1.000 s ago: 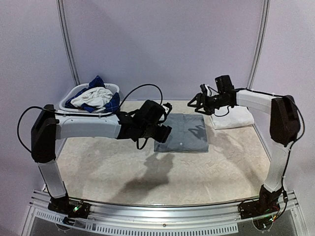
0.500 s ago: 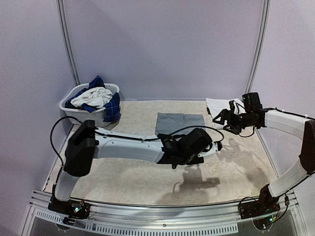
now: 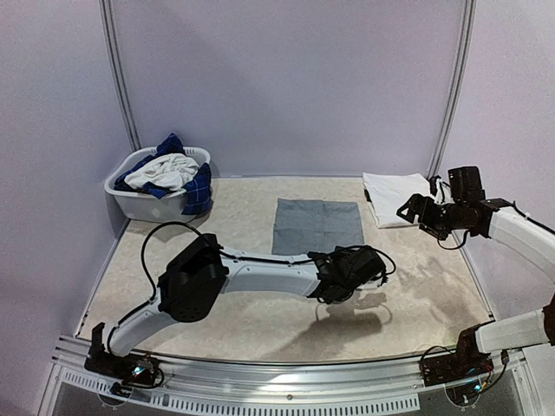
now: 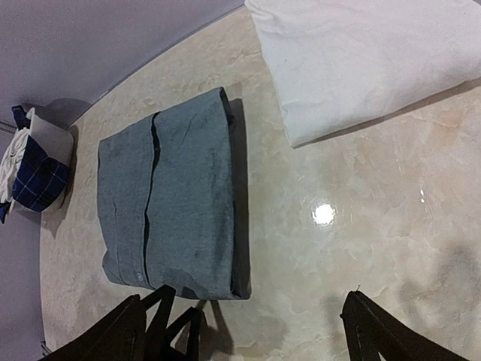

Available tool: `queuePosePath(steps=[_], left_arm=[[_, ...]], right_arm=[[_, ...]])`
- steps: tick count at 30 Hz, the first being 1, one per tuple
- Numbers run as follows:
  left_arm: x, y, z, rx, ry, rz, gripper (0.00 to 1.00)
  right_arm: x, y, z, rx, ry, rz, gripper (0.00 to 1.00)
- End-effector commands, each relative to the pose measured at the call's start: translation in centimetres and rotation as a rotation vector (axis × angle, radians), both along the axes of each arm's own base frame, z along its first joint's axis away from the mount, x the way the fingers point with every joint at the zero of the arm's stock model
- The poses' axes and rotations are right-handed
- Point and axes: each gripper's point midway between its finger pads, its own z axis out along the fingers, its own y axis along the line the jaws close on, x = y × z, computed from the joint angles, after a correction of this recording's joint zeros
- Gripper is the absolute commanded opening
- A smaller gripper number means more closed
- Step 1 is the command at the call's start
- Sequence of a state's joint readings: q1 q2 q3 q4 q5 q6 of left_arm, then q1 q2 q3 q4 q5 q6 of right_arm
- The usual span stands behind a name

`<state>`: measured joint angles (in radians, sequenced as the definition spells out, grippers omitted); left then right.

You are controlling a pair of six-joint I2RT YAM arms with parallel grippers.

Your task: Fold and stack the mixed laundry pile

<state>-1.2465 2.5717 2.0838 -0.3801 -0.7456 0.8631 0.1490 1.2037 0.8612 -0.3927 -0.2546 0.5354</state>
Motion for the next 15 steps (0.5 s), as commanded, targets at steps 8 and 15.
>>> queuePosePath(steps=[8, 15], left_arm=[[3.9, 1.1, -2.9, 0.106, -0.073, 0.019, 0.16], [4.1, 2.1, 0.7, -0.078, 0.005, 0.115, 0.00]], right_arm=[[-0.3, -0.7, -1.7, -0.031, 0.037, -0.014, 0.92], [0.8, 1.8, -2.6, 0.171, 0.026, 0.058, 0.97]])
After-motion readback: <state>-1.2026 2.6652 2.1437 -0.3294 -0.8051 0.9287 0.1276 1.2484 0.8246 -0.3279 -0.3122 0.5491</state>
